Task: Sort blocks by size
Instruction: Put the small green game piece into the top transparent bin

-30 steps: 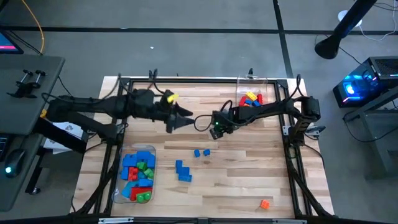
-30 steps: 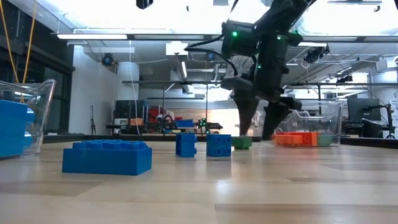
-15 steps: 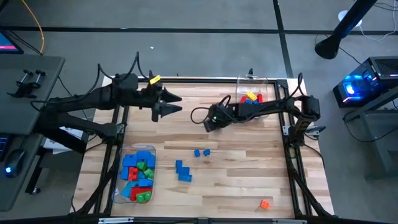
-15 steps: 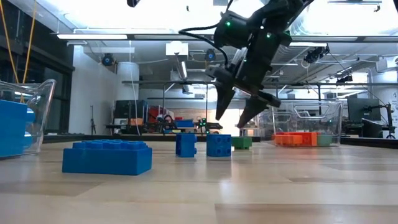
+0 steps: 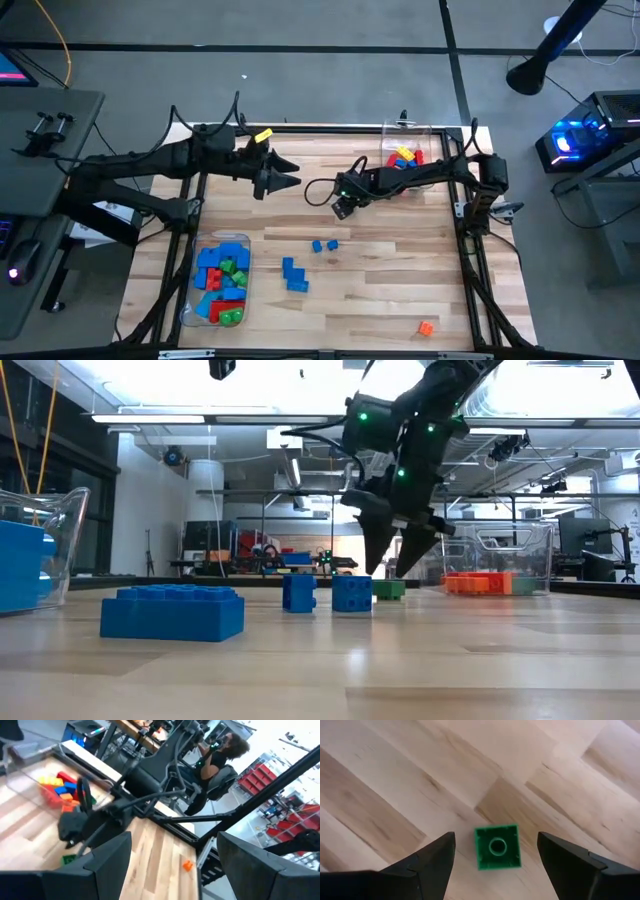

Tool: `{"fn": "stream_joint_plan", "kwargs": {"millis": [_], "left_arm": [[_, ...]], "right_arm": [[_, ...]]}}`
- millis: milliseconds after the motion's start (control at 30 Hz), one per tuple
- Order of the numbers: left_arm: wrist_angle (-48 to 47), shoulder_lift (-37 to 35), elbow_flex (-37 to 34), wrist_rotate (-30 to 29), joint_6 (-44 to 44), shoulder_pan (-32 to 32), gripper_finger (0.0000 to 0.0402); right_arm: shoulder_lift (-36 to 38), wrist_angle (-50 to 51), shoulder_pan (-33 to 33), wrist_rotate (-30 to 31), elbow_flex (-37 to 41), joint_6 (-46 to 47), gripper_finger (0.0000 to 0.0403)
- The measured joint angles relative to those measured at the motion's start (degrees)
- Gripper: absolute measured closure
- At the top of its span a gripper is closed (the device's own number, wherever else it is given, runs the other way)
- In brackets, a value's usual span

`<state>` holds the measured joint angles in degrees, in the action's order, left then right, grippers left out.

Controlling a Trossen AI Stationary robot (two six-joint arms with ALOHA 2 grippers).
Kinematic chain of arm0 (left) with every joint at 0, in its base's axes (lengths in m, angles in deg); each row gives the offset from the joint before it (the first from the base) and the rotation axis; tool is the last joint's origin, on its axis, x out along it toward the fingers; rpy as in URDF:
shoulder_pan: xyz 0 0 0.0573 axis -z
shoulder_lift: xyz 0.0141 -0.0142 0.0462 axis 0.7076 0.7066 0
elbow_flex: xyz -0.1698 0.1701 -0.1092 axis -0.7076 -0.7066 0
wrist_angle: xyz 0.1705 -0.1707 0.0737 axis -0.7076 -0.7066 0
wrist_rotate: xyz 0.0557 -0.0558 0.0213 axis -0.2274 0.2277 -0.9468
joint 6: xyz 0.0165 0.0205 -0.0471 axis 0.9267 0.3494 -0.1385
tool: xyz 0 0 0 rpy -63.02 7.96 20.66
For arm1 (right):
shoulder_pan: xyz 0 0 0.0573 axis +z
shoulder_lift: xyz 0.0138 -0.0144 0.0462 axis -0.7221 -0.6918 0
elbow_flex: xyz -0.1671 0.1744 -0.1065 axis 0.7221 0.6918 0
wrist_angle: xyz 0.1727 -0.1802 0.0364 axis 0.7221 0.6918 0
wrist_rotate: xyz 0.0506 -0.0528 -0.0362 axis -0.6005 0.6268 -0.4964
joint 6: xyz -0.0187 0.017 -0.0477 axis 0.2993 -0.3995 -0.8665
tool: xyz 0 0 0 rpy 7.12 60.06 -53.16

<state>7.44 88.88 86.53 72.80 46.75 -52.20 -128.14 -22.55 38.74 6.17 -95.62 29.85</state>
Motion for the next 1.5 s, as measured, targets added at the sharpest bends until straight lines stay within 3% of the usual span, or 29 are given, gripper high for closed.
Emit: {"fn": "stream_joint_plan", "kwargs": {"millis": [533, 833, 933, 1133, 1233, 1400, 1500], "left_arm": [[3.5, 1.0, 0.0, -0.6, -4.2, 2.4, 0.0122], [5.1, 1.0, 0.0, -0.6, -4.6, 2.6, 0.0122], [5.4, 1.0, 0.0, -0.6, -4.5, 2.6, 0.0122], [5.8, 1.0, 0.0, -1.4, -3.6, 2.6, 0.0122], [6.0, 1.0, 0.0, -1.4, -3.6, 2.6, 0.0122], [7.7, 1.0, 0.0, -1.4, -2.8, 2.6, 0.0122], [10.4, 1.0, 0.0, -1.4, -0.8, 2.6, 0.0122]], "right_arm": [[-2.3, -4.8, 0.8, -0.7, 1.6, -5.8, 0.0123], [-2.8, -1.3, 0.7, -0.4, 1.6, -5.8, 0.0126], [-2.8, -1.1, 0.8, 0.5, 1.6, -5.5, 0.0148], [-2.8, -3.9, 0.8, 1.3, 1.6, -3.8, 0.0246], [-2.8, -4.5, 0.8, 1.3, 1.6, -4.4, 0.0276], [-0.3, -3.0, 0.8, 1.5, 0.0, -5.5, 0.0277], [4.2, 1.4, 0.8, 5.2, -3.1, -8.1, 0.0277]]}}
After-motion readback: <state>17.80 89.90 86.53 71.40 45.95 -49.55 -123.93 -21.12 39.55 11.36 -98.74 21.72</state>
